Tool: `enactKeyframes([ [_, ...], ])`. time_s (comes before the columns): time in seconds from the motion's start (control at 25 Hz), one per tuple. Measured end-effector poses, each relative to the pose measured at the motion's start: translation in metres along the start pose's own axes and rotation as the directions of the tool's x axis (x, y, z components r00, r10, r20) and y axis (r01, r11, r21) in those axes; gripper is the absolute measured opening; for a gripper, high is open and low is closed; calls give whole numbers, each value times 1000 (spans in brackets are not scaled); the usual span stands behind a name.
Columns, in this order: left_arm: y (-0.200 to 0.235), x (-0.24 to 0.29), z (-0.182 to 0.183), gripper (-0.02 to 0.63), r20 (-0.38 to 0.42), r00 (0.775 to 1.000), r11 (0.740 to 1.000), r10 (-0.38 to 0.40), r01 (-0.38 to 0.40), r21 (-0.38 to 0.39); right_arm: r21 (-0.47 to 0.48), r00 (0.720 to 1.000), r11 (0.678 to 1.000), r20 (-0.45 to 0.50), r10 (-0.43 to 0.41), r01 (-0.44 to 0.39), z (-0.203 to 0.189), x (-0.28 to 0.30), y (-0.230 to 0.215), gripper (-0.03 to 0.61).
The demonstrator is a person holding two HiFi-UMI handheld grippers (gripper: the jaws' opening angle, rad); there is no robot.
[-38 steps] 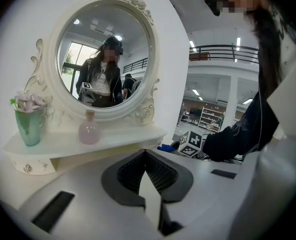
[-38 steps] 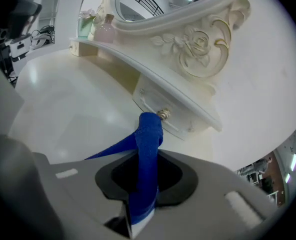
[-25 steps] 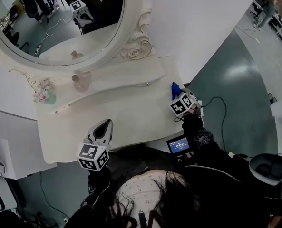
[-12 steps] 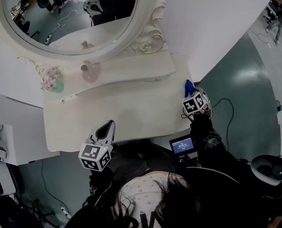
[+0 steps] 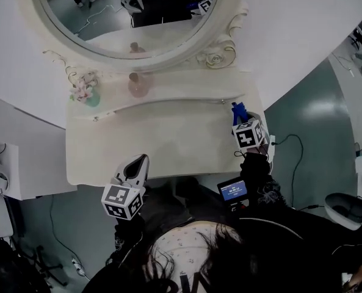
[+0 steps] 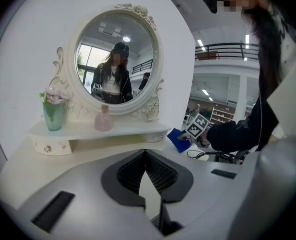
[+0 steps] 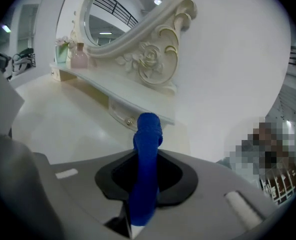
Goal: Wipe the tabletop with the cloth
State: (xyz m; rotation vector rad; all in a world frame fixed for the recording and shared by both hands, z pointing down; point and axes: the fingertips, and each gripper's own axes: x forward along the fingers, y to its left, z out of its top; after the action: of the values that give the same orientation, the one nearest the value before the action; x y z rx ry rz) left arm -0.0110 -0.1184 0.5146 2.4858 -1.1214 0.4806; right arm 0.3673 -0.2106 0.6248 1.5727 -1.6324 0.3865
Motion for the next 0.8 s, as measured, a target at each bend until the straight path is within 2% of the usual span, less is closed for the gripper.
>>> enactKeyframes([
  [0.2, 38, -31, -4, 0, 8, 1000, 1000, 11, -11, 2, -18, 994, 998, 84, 67, -66, 55, -22, 71, 77],
  [0.44, 103, -83, -12, 0, 25, 997, 997, 67, -66, -36, -56, 975, 985, 139, 171, -165, 112, -41, 177, 77],
  [0.64, 156, -123, -26, 0, 18, 993, 992, 117, -116, -56, -110, 943, 958, 177, 280, -264, 157, -48, 281, 77],
  [0.8, 190, -147, -35, 0, 13, 992, 990, 126, -125, -62, -151, 912, 928, 184, 366, -342, 180, -57, 368, 77],
])
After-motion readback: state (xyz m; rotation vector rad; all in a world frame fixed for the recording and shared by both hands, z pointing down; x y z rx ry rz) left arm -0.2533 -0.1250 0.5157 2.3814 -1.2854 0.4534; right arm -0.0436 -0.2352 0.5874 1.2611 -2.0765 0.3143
